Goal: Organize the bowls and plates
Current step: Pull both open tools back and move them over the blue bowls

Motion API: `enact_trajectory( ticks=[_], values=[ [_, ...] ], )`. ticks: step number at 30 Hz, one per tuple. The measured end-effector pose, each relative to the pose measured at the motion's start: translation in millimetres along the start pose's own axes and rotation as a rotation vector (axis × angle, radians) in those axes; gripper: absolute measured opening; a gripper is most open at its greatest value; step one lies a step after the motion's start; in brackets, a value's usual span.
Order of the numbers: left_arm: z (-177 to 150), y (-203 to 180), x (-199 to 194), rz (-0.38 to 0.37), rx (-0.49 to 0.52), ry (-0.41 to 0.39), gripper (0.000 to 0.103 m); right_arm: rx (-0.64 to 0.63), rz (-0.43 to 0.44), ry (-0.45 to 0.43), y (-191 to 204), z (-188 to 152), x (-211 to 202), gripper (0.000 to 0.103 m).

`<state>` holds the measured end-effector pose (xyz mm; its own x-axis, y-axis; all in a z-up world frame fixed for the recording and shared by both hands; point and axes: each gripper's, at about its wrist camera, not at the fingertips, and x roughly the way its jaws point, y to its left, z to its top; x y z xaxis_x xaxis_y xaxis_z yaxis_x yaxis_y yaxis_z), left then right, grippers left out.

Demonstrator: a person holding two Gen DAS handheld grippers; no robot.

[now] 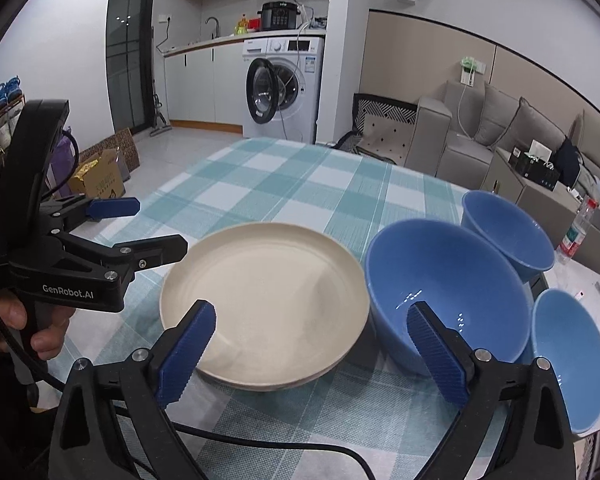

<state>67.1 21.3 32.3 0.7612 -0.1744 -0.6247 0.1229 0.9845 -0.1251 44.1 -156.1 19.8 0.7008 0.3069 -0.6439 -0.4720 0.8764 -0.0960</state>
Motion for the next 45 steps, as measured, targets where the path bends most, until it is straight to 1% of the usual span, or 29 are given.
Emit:
enact_trajectory(
  ticks=[5, 10, 15, 19, 24, 30, 33, 40, 45],
  values=[
    [8, -6, -16, -0.008, -0.002, -0.049, 0.103, 0.031, 0.013, -0.051, -17, 12, -26, 0.100],
    [17, -17, -19, -0.017, 0.018, -0.078, 0.103, 0.029, -0.032, -0.119, -38, 26, -55, 0.100],
    [32, -33, -14, -0.040, 0.030, -0.082, 0.103, 0.050, -0.070, -0.183, -65, 40, -84, 0.101],
    [48, -52, -10, -0.053, 0.062, -0.095, 0.103, 0.066, -0.108, -0.231, -90, 48, -108, 0.101],
    [67, -72, -2, -0.083, 0.078, -0.094, 0.103, 0.108, -0.108, -0.266, -121, 53, -128, 0.101],
    [88, -96, 8, -0.110, 0.093, -0.089, 0.103, 0.171, -0.115, -0.287, -155, 54, -142, 0.101],
    [99, -108, 15, -0.118, 0.117, -0.089, 0.103, 0.213, -0.101, -0.286, -173, 52, -145, 0.101],
    [127, -128, 35, -0.146, 0.121, -0.075, 0.103, 0.334, -0.082, -0.249, -219, 48, -136, 0.101],
    [143, -139, 48, -0.145, 0.134, -0.078, 0.103, 0.368, -0.103, -0.217, -242, 47, -126, 0.101]
  ],
)
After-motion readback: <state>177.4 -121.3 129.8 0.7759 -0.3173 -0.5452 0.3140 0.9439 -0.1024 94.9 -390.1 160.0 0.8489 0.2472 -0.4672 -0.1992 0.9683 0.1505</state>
